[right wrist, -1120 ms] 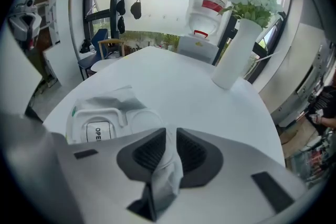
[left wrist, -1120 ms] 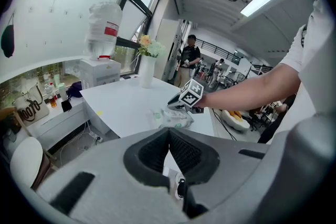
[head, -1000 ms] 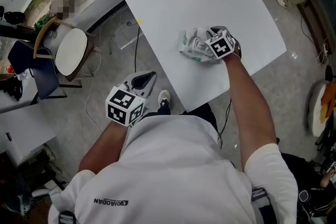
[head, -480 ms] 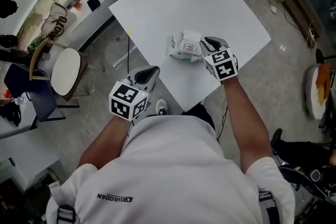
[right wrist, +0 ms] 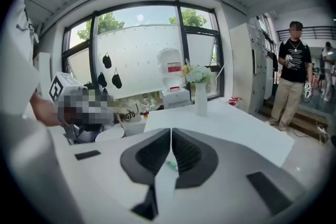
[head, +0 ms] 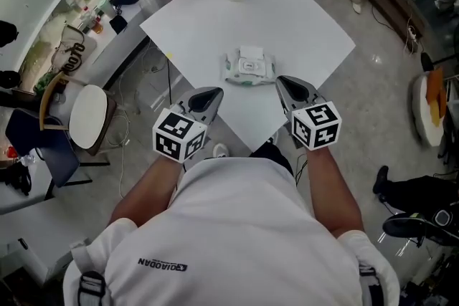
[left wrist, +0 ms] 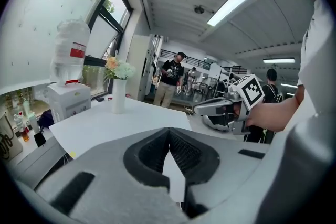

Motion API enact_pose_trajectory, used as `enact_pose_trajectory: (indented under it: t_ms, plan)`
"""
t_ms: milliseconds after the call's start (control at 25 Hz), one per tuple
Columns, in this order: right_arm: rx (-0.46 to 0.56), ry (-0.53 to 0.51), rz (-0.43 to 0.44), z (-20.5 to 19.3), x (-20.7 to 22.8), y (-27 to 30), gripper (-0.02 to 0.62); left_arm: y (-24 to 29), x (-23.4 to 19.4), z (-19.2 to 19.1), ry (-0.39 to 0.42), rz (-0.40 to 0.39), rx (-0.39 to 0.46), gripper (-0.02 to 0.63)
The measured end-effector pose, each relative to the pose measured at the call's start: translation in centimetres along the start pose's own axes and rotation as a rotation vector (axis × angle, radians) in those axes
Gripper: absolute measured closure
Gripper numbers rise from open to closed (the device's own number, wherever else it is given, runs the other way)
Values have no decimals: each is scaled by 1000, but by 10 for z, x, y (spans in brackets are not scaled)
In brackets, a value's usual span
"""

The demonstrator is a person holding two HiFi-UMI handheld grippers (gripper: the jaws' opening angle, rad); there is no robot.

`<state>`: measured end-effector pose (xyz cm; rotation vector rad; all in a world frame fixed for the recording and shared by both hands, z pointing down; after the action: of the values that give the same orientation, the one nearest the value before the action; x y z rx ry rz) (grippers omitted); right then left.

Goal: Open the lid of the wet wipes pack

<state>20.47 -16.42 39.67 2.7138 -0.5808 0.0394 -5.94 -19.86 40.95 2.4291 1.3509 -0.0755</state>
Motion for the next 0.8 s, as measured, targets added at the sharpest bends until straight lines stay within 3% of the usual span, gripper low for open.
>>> enact_pose_trajectory:
  t_ms: [360, 800]
  plan:
    - [141, 128, 1, -7, -12, -46, 589, -3, 10, 12, 23, -34, 29, 601]
    - [111, 181, -38, -42, -18, -66, 591, -3, 14, 3, 36, -33, 0, 601]
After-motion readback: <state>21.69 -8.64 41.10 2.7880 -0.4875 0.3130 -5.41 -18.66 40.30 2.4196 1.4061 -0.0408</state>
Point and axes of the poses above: the fingertips, and each gripper's own axes: y forward along the fingers, x to its right, z out of its top, the point moved 10 cm from there along -y, backward along the fingers, and after that the axes turned 6 degrees about x, right-handed, at the moved point
